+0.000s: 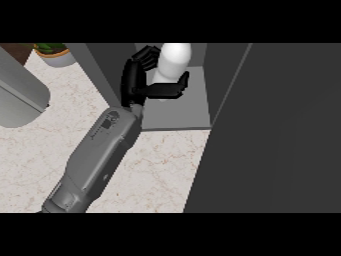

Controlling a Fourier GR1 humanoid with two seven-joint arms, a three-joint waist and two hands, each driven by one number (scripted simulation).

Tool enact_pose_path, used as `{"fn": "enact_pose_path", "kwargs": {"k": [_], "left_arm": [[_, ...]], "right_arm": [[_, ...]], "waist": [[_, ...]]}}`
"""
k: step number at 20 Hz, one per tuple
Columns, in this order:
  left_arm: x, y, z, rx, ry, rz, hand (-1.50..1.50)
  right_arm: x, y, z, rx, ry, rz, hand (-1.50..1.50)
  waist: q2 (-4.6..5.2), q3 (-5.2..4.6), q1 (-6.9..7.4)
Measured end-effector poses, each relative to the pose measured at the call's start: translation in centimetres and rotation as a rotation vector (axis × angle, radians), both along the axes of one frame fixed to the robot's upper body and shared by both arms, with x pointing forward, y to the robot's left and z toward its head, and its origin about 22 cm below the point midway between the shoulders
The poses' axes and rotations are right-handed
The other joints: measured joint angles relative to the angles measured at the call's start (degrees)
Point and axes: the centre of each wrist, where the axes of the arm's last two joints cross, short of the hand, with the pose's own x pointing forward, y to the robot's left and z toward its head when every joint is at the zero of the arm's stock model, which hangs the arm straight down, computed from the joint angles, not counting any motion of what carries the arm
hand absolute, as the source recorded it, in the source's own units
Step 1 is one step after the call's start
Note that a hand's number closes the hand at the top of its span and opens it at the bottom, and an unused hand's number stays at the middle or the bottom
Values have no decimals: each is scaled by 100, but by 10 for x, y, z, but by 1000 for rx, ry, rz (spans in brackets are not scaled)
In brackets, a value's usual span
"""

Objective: Pick up the bottled water, place it into the cabinet and close the cabinet

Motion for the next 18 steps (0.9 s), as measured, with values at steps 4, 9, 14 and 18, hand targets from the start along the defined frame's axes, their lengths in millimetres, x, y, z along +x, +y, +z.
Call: {"fn": "enact_pose_path", "kwargs": {"k": [4, 9, 14, 18], "left_arm": [[15, -3, 1, 39, 9, 32, 150], [28, -6, 2, 109, 14, 82, 150], [31, -3, -13, 218, 37, 147, 150], [32, 0, -23, 247, 63, 189, 150]], "right_arm": [[-1, -1, 0, 8, -9, -3, -150], [-2, -3, 0, 3, -10, 2, -150], [-2, -4, 0, 6, -14, 5, -150], [-3, -4, 0, 12, -14, 10, -150]], "waist": [[0, 0, -11], [6, 0, -51], [25, 0, -104], [50, -2, -165]]}}
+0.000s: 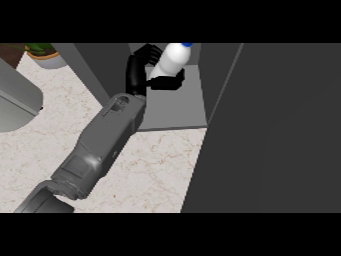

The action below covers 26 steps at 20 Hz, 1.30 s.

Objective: Pick up the bottled water, place it into the cabinet and close the cabinet

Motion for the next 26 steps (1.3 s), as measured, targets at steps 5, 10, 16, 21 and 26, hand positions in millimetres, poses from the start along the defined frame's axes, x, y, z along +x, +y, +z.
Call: {"fn": "enact_pose_path", "kwargs": {"k": [5, 10, 16, 21, 26], "left_arm": [[0, 13, -14, 22, 14, 21, 150], [-3, 17, -24, 54, 30, 55, 150], [0, 20, -23, 159, 38, 97, -150], [-2, 20, -29, 237, 52, 131, -150], [-2, 23, -30, 259, 52, 158, -150]], "right_arm": [[1, -1, 1, -1, -9, 5, -150], [3, -2, 2, -6, -15, 12, -150], [4, -1, 3, -3, -23, 23, -150], [4, -1, 3, -2, -26, 31, -150], [2, -1, 1, 6, -24, 29, -150]], "waist": [[32, -3, -24], [49, -4, -54], [72, -2, -117], [84, -4, -151], [86, -3, -174]]}}
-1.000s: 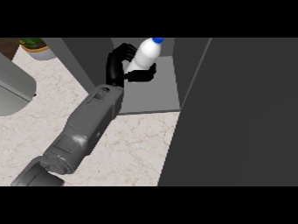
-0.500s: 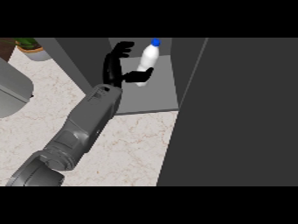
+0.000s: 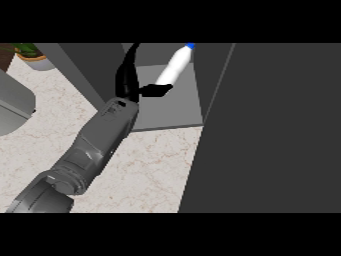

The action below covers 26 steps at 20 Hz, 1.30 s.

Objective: Pick up the bottled water, place it into the cabinet and close the cabinet

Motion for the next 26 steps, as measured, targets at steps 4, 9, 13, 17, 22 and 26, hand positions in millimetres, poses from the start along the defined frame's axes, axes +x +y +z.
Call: {"fn": "enact_pose_path", "kwargs": {"k": [4, 9, 13, 17, 22, 26], "left_arm": [[1, 0, 3, -9, -10, -5, -150], [0, -3, 3, -75, -57, -102, 150], [1, -9, 9, -200, -126, -212, 150], [1, -7, 10, -315, -177, -309, 150], [0, -11, 12, -429, -205, -435, 150], [-2, -14, 13, -493, -176, -541, 150]], "right_arm": [[-1, -1, 0, -7, -4, 10, -150], [-1, -1, -1, 2, -6, 7, -150], [-1, -1, -1, 1, 2, 9, -150], [-3, -2, -1, -3, 16, 3, -150], [-2, -2, 0, 1, 23, -6, -150], [-5, -4, -1, 3, 35, -21, -150]], "waist": [[6, -3, -15], [3, -6, 22], [-27, -9, 72], [-66, -9, 123], [-99, -4, 216], [-116, -7, 262]]}}
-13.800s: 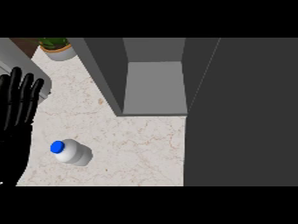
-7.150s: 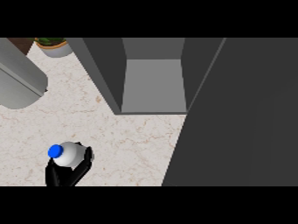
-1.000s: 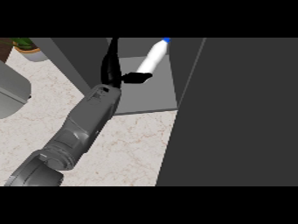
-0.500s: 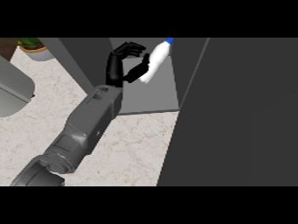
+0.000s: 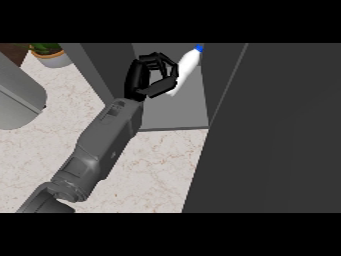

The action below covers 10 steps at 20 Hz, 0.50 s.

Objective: Pick up the bottled water, place it into the cabinet and close the cabinet

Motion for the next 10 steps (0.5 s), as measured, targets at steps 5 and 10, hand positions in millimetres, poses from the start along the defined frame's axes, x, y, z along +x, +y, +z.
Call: {"fn": "enact_pose_path", "kwargs": {"k": [5, 10], "left_arm": [[-7, -3, -1, -72, 17, -140, 150], [-20, 0, -6, -157, 40, -211, 150]], "right_arm": [[1, -1, 0, -8, 1, -21, -150], [1, -5, 0, -32, 3, -42, -150]], "waist": [[-38, 4, 77], [-95, 5, 243]]}}
